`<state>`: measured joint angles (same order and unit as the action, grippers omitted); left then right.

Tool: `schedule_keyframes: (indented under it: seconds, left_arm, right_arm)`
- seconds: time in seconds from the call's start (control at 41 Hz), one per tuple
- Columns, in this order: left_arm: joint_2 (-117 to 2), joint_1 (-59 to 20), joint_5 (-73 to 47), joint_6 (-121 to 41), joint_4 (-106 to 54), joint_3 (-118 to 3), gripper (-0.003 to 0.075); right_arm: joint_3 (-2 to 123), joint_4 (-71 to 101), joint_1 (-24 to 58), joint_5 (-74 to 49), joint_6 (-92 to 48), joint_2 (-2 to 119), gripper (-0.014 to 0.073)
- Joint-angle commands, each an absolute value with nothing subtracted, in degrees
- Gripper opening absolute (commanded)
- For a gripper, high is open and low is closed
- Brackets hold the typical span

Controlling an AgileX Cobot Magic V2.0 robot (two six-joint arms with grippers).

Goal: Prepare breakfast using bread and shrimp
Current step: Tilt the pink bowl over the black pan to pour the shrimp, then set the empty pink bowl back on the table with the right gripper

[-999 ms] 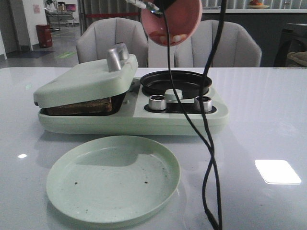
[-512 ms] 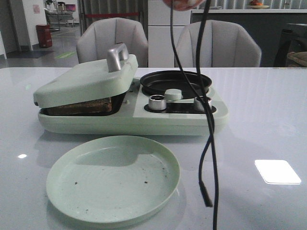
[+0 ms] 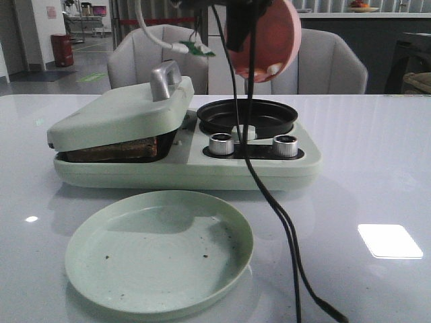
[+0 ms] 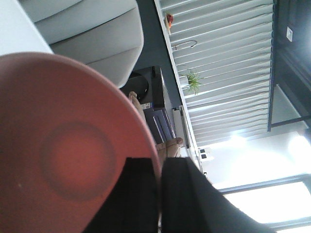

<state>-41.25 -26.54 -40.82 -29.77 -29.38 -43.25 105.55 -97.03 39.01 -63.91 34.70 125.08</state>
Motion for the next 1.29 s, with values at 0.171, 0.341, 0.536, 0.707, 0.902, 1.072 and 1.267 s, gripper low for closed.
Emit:
schedule_keyframes:
  seconds: [0.171, 0.341, 0.536, 0.707, 0.902, 1.072, 1.267]
  left_arm:
    - [-41.08, -26.48, -36.94, -29.30, -31.53, -45.00, 0.0100]
    - [-41.08, -26.48, -36.94, -29.30, -31.53, -45.00, 0.0100]
    - [-41.08, -26.48, -36.94, -29.30, -31.53, -45.00, 0.0100]
    - [-41.08, -26.48, -36.94, -29.30, -31.53, -45.00, 0.0100]
    - [-41.08, -26.48, -36.94, -29.30, -31.53, -45.00, 0.0100]
    - [-41.08, -26.48, -36.94, -29.30, -31.53, -45.00, 0.0100]
    - [-41.08, -26.48, -36.94, -29.30, -31.53, -45.00, 0.0099]
  right_arm:
    - [108.60, -103.08, 39.12, -68.15, 32.73, 120.58, 0.0025]
    - [111.62, -102.90, 39.58, -68.25, 29.04, 120.52, 0.0025]
    - [109.80, -102.19, 39.66, -67.75, 29.25, 124.29, 0.0025]
    - [110.43, -103.09, 40.23, -69.37, 28.36, 125.76, 0.0025]
    - [112.86, -103.09, 40.23, -70.61, 28.36, 125.71, 0.0025]
    - [113.86, -103.09, 40.23, -72.63, 28.36, 124.31, 0.0025]
    - [113.86, -91.48, 39.58, -76.26, 28.19, 116.58, 0.0025]
